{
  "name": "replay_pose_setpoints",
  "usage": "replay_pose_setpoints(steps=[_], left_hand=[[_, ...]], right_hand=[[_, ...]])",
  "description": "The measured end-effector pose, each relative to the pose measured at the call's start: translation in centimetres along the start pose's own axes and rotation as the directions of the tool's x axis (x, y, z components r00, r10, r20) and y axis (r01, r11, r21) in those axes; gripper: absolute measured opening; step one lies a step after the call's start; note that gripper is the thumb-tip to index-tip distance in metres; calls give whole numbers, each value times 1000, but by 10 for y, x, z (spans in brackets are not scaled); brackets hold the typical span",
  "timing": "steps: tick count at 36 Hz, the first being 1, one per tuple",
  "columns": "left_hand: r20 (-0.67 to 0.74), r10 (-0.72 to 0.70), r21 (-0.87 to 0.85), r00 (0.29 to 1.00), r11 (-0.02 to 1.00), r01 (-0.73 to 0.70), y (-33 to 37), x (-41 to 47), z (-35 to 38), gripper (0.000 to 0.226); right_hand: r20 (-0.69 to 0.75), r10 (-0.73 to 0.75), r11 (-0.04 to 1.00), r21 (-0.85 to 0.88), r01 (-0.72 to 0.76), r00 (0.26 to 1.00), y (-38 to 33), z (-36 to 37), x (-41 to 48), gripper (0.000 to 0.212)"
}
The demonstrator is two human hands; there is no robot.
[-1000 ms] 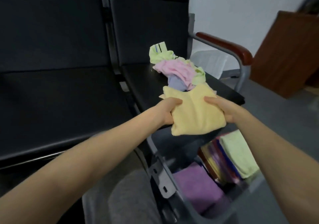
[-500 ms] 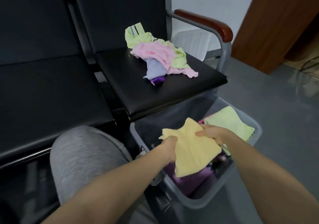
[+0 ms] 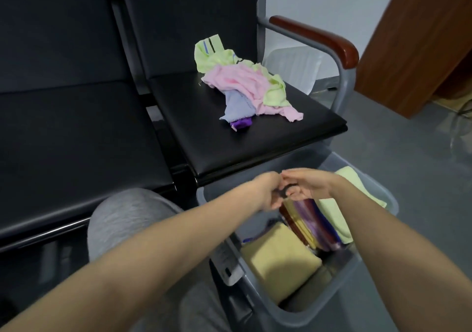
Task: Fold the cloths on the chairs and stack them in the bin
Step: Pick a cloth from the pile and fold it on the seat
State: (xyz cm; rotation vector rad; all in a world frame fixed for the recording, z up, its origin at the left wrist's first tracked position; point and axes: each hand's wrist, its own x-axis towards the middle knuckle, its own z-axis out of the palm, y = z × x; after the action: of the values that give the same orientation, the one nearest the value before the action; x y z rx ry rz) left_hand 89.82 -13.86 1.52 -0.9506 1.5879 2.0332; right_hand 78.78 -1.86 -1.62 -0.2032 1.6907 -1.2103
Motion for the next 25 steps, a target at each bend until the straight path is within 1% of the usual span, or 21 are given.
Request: replay_pose_setpoints(steps=[1,3,5,7,9,10,11,13,14,15,16,18,20,22,23,25], left_hand=[[35,33,-10,999,999,-32,12,1,-1,28],[58,120,-33,991,992,-118,37,-5,-6,28],[32,216,-56,976,975,-214,60,-5,-14,23],[-2,288,-45,958,957,-287,77,-5,-22,19],[-38,353,2,935,935,-353,93,0,-31,16],[-53,389,50,920,921,-386,100,3,-36,15],[-77,430,139,899,898,-418,105,6,-41,15],[-120,563,360,817,792,-493,110,17,-56,11],[-144,629,461,764,726,-511,111,23,-63,4],[-176,674,556,717,669,-493,113,28,-72,9],[-198,702,640,684,622,-452,112,34,-79,22],[-216,729,760,649,543,-357,113,45,-91,48],[-183,740,823,647,476,-311,113,54,-99,63],[-151,726,829,671,463,-314,113,66,-102,63],[-153,723,811,674,482,-332,114,70,-102,59],[-206,737,736,644,550,-394,122,78,-102,51]], right_hand=[[21,-49,998,42,48,999,-12,1,-3,22],[10,-135,990,44,135,991,-37,5,-7,19],[16,-211,977,-3,211,977,-61,6,-7,17],[12,-262,964,-36,262,965,-82,10,-5,15],[-40,-303,951,-75,300,952,-100,16,3,14],[-83,-325,943,-102,316,942,-108,20,8,13],[-125,-349,933,-134,333,929,-116,24,14,13],[-191,-405,905,-222,363,894,-128,31,28,11],[-228,-430,889,-275,366,873,-131,35,34,8],[-267,-454,872,-330,362,850,-136,38,41,6],[-306,-473,857,-375,352,826,-136,41,47,8],[-368,-516,833,-425,354,773,-138,44,61,16],[-412,-553,813,-458,360,725,-138,43,73,21],[-447,-578,791,-512,334,683,-139,38,83,27],[-467,-593,781,-533,326,656,-140,35,87,30],[-496,-623,765,-547,340,605,-144,29,94,32]])
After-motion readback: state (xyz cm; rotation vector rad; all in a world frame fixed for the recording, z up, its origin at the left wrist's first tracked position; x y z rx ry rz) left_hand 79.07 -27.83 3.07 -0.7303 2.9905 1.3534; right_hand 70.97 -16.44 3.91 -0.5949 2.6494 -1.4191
